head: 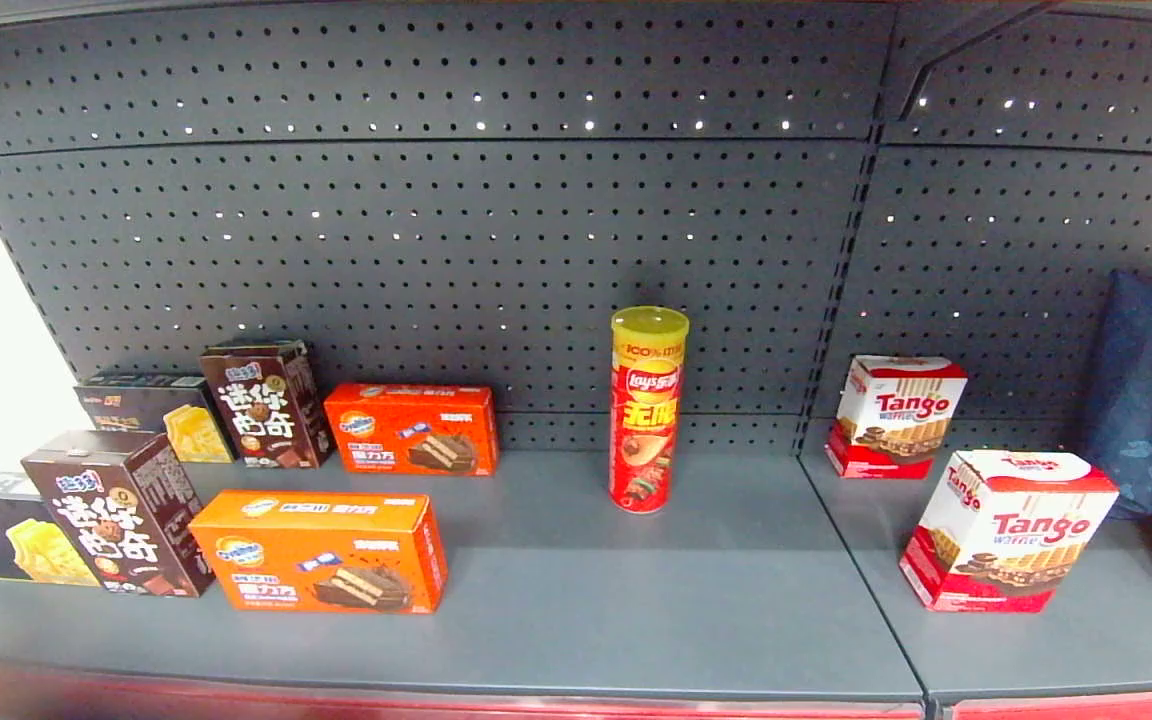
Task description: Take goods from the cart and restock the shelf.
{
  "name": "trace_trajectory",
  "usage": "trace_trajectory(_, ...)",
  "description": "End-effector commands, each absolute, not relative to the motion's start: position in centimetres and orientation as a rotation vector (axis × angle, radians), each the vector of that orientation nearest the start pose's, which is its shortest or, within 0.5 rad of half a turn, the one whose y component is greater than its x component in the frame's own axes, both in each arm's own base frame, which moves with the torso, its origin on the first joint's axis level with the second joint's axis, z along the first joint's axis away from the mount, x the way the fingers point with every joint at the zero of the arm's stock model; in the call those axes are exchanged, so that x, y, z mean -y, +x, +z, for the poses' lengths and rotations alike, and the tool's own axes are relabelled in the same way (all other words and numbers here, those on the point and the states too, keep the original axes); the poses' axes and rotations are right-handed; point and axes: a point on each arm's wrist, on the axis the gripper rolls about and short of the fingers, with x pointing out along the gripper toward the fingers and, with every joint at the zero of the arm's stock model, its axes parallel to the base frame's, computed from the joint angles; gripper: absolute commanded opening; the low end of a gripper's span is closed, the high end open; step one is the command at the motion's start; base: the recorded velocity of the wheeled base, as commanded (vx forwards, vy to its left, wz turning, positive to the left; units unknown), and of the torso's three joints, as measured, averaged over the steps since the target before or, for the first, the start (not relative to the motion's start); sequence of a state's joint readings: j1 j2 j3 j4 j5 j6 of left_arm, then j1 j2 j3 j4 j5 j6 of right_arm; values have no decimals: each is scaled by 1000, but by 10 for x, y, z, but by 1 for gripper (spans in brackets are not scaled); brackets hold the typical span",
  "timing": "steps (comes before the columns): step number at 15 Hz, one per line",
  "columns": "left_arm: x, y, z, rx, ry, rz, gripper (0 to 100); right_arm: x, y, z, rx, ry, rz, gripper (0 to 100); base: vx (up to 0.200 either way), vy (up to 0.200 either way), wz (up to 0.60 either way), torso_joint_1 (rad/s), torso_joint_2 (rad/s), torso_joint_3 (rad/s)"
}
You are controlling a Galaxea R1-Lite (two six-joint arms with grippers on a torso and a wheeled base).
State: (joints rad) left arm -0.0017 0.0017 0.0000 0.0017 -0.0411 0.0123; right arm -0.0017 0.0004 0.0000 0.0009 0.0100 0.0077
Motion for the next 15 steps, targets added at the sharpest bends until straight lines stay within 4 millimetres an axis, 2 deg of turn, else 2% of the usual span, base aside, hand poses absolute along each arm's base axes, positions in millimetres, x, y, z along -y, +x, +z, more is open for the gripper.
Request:
trace_trajectory(1, 1, -23, 75, -3, 12, -43, 100, 0, -23, 75, -2, 8, 9, 100, 0, 0, 0, 0, 0, 0)
trace_trajectory(6, 1, -23, 75, -3, 12, -43, 100, 0, -23, 75, 0, 8, 9, 100, 0, 0, 0, 0, 0, 0)
trace_trajectory(15, 1, -23, 75, -3, 12, -41, 100, 0, -23, 75, 0, 3, 11, 100, 0, 0, 600, 3, 2, 2)
